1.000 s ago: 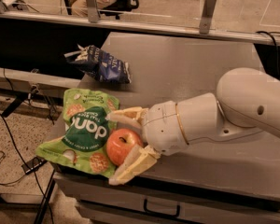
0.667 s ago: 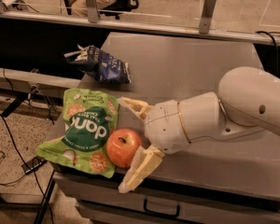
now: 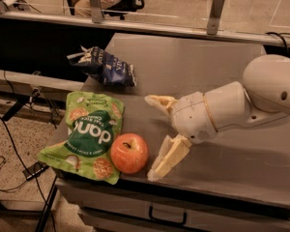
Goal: Move apple near green rice chip bag
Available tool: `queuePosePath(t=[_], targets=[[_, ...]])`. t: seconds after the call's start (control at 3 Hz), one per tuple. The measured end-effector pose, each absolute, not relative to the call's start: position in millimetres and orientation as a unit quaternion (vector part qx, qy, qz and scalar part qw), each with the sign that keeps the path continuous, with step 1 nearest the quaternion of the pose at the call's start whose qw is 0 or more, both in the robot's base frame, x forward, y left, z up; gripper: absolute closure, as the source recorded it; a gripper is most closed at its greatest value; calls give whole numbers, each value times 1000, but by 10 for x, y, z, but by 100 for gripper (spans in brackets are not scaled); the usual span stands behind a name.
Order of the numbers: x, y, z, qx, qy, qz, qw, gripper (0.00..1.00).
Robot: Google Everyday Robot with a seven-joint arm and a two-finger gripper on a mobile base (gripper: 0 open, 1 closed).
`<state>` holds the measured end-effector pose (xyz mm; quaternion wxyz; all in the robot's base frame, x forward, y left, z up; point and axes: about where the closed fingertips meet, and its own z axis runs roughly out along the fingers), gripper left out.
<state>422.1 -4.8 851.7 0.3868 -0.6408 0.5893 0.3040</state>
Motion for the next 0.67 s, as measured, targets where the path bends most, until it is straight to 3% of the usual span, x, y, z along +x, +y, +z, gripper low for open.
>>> queuePosePath(t=[0.67], targets=[[4378,-321,8507,-623,620,316,359,0]])
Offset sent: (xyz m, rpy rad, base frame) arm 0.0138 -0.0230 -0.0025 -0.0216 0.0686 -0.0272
